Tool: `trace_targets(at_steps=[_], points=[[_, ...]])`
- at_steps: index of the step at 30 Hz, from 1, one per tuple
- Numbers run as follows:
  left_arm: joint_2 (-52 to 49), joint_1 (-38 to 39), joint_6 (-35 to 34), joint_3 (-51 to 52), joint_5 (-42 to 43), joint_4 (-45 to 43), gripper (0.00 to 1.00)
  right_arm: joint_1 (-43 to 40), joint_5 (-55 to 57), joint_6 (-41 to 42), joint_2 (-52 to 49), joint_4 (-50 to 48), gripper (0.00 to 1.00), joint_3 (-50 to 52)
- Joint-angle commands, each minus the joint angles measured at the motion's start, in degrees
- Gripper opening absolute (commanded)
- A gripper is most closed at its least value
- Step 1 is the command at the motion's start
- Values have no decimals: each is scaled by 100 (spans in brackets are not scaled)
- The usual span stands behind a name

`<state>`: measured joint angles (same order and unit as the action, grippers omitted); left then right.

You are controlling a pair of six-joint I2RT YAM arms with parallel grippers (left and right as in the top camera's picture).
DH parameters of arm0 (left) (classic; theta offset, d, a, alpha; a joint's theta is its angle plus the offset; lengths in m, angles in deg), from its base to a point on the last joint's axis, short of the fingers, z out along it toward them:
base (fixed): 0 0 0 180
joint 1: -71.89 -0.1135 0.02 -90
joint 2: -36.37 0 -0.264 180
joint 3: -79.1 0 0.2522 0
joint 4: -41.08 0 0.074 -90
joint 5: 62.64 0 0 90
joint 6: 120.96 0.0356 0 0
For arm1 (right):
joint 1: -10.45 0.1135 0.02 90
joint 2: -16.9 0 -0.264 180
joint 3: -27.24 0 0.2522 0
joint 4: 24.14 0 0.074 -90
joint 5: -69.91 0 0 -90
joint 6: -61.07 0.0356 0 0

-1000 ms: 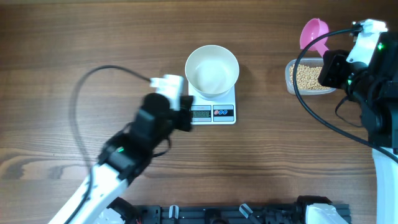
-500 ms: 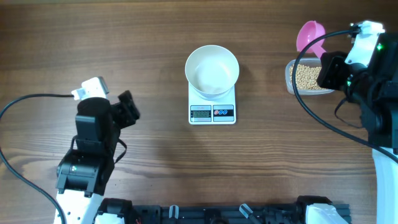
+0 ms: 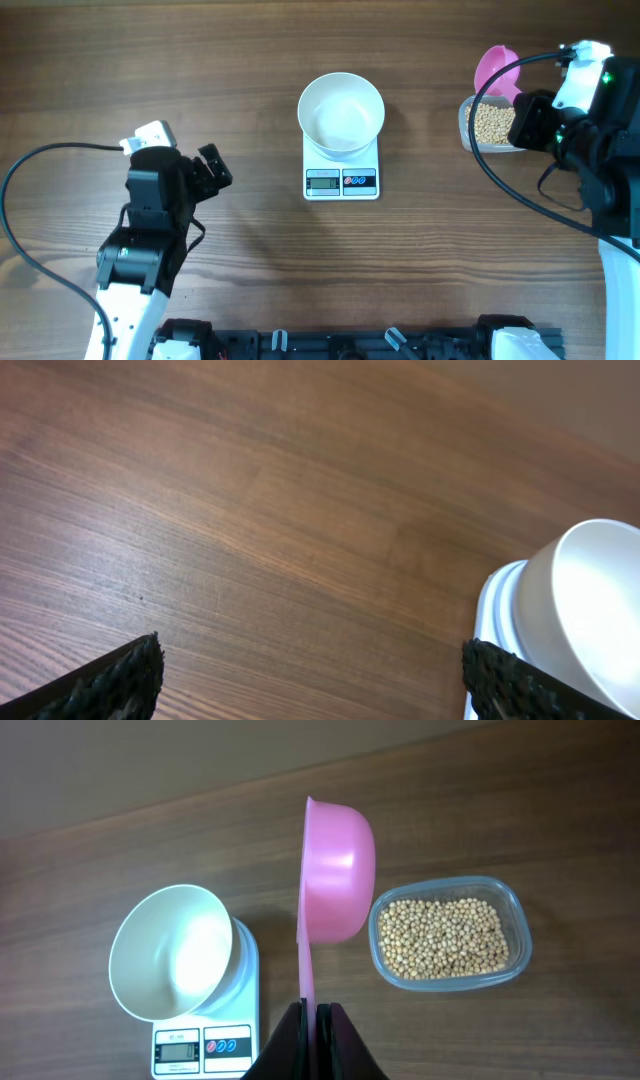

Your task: Scoop item into bowl and weigh 150g on scale

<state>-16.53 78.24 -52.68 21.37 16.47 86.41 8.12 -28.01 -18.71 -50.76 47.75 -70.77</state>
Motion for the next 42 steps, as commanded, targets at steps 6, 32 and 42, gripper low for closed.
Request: trace_targets(at_steps=[6,32,42], points=[[-483,-42,46,13,-72,2,100,-22,-116,42,-28,431,4,-46],[-1060,-42,46,13,-74,2,100,-22,-114,2769,-28,197,4,-46],[-1060,-42,46,13,-72,2,100,-22,-275,3692,-28,221,4,-46]])
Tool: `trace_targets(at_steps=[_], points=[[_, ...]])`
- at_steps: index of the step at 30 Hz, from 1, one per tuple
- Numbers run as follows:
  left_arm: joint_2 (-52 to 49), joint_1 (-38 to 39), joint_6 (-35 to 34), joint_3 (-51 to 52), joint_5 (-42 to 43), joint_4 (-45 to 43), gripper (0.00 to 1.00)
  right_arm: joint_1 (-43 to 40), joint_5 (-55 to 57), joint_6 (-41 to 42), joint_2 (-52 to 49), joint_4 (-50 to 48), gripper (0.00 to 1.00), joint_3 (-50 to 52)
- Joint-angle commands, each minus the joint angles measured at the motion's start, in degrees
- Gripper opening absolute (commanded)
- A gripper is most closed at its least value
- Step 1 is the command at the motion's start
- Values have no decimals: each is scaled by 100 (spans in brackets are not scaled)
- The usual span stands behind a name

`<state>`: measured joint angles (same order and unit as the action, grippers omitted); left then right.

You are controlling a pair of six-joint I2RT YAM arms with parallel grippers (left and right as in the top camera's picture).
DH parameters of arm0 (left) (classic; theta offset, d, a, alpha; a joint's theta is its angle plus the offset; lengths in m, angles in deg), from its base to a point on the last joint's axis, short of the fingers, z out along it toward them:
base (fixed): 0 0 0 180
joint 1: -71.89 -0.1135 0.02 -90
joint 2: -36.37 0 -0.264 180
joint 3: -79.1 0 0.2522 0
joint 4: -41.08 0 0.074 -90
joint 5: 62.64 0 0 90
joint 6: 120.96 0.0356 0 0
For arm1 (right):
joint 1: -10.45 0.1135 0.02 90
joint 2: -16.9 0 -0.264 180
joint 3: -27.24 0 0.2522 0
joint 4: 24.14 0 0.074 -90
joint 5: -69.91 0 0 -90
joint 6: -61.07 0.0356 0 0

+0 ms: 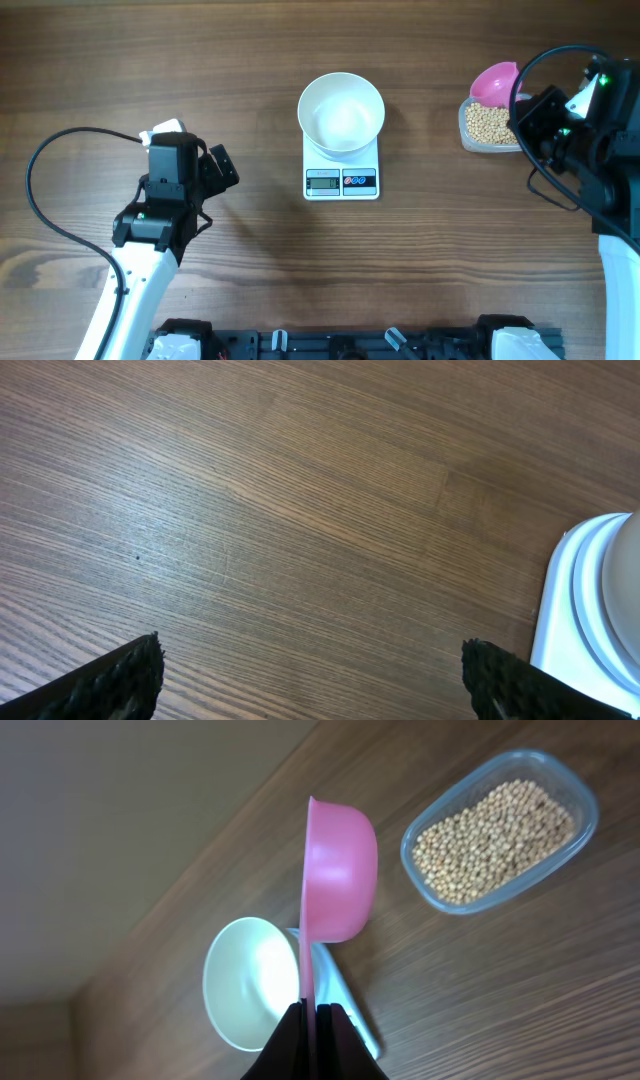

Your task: Scoop item into bowl and weigh 150g on scale

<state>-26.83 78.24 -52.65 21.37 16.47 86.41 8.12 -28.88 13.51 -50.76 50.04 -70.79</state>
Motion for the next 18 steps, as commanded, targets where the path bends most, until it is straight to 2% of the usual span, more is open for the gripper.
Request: trace_targets(at_steps=[1,18], points=[[-31,-42,44,13,-72,2,100,-22,-203,544,-28,-11,4,-44],[-31,-42,44,13,-74,2,100,-22,-271,723,-28,-11,4,-44]])
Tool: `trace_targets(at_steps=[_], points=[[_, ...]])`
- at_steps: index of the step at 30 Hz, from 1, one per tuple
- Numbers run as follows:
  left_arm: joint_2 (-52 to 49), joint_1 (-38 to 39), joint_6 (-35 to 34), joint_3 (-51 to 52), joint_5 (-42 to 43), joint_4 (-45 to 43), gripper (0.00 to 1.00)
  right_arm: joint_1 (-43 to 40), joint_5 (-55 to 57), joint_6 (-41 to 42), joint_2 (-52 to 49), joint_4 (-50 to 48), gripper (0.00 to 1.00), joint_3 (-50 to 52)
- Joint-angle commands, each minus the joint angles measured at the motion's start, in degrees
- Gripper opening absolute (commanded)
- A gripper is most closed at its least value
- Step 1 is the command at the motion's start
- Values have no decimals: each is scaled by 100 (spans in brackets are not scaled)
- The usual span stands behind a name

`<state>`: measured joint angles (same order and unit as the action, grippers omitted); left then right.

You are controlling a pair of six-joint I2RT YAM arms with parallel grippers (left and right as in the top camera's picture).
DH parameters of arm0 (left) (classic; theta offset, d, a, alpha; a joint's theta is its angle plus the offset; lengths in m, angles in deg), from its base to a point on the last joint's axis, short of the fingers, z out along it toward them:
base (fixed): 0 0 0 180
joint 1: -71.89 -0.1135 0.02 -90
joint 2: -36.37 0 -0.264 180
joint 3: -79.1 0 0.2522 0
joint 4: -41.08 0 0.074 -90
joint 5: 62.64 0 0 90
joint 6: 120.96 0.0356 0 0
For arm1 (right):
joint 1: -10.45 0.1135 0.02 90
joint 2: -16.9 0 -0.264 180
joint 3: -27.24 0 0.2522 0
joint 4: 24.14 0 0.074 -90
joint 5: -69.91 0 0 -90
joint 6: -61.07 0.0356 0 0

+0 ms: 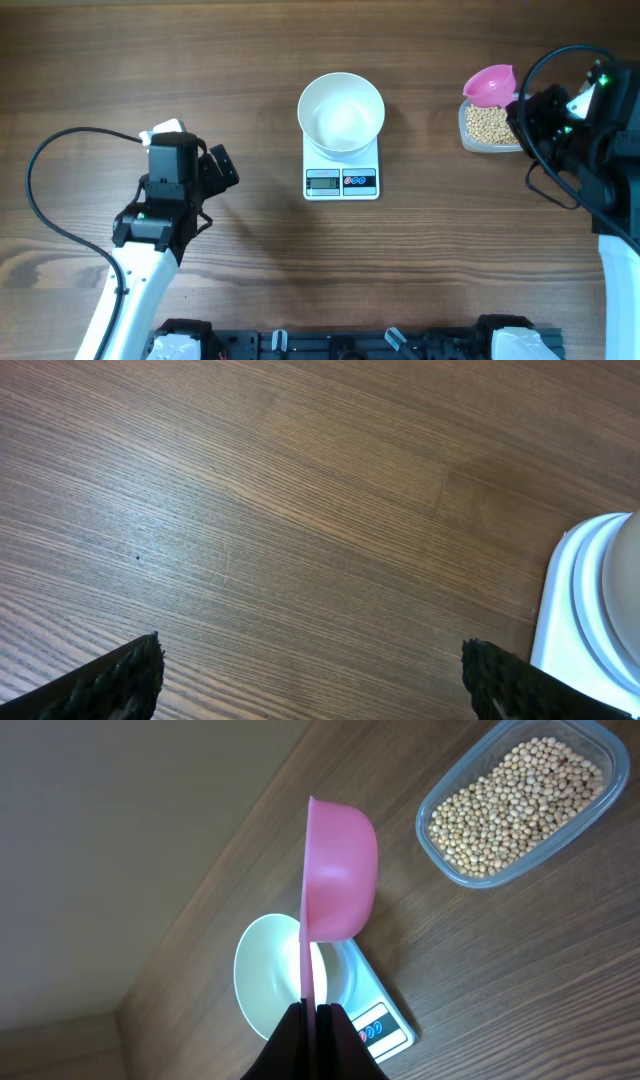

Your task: Scoop item into bowl and weigh 150g on scale

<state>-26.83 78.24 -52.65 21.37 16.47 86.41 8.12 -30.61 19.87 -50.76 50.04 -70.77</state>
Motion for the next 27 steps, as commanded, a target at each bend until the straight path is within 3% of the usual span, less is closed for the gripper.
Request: trace_targets(at_steps=[1,16,21,27], points=[[-31,-42,44,13,-72,2,100,-22,-101,85,-28,-11,4,-46],[-31,-42,44,13,-72,2,100,-22,98,-22,-28,11,4,-46],[-31,-42,44,13,-72,2,100,-22,151,-627,-28,-321,4,-46],[-31,-42,44,13,-74,2,100,-22,522,-2098,-28,-691,4,-46]])
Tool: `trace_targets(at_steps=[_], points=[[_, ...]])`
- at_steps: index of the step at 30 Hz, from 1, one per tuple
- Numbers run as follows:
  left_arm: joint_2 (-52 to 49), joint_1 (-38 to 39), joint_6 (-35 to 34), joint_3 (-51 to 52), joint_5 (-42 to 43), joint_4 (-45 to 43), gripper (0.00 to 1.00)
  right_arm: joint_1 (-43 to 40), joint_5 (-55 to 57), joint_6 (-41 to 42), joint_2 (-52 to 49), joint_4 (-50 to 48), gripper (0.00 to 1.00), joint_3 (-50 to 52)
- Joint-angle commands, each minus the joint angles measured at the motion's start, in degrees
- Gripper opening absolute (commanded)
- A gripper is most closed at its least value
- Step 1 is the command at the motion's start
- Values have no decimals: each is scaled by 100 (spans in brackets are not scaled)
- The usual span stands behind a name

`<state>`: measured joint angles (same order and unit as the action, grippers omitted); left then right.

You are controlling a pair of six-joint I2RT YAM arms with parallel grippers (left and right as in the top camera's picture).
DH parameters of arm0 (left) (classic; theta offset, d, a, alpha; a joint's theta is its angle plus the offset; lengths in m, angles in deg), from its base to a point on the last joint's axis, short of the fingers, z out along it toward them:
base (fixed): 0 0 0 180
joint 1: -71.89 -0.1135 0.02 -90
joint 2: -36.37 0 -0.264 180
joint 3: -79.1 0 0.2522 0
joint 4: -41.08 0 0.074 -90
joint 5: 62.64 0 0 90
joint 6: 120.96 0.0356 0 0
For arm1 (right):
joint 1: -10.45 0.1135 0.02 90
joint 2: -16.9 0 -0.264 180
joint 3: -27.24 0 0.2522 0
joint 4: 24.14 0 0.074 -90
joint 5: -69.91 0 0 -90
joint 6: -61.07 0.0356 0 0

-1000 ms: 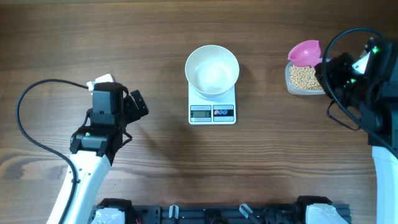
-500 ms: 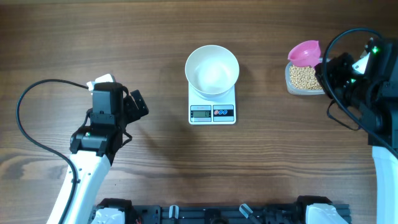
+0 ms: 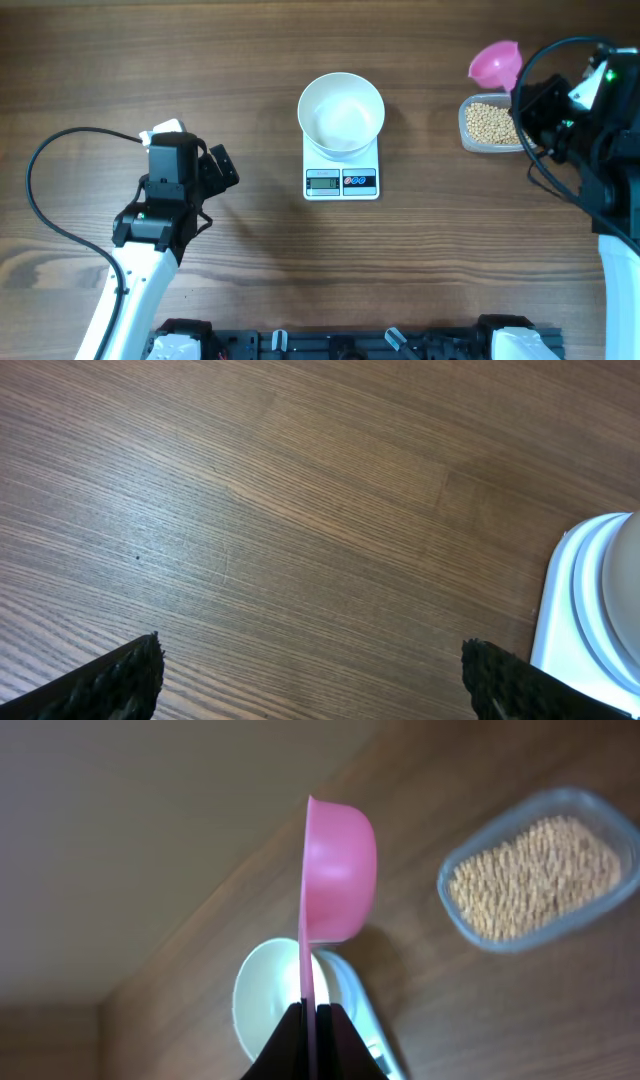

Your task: Scoop item into bowl and weigh 150g on scale

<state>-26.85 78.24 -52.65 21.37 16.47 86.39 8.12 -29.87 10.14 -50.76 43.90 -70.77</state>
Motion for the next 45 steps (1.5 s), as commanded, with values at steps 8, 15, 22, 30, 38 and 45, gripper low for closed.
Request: trace_targets(at_steps=[8,15,22,30,38,45], points=[[-28,-42,44,13,-72,4,100,-22,1305,-2173,-28,-72,4,-46],[-28,-42,44,13,-74,4,100,-22,1322,-3154,-39,-109,4,-46],[-28,-42,44,13,-74,4,100,-22,1327,-3311,-39,-136,4,-46],[-28,-42,44,13,-72,4,100,-22,1322,-3298,-39,-129,4,-46],[-28,-42,44,13,-74,4,100,-22,1320,-2992,-39,-111,4,-46],[-28,-42,44,13,-74,2,100,-22,1320,-2992,-39,-120,4,-46]])
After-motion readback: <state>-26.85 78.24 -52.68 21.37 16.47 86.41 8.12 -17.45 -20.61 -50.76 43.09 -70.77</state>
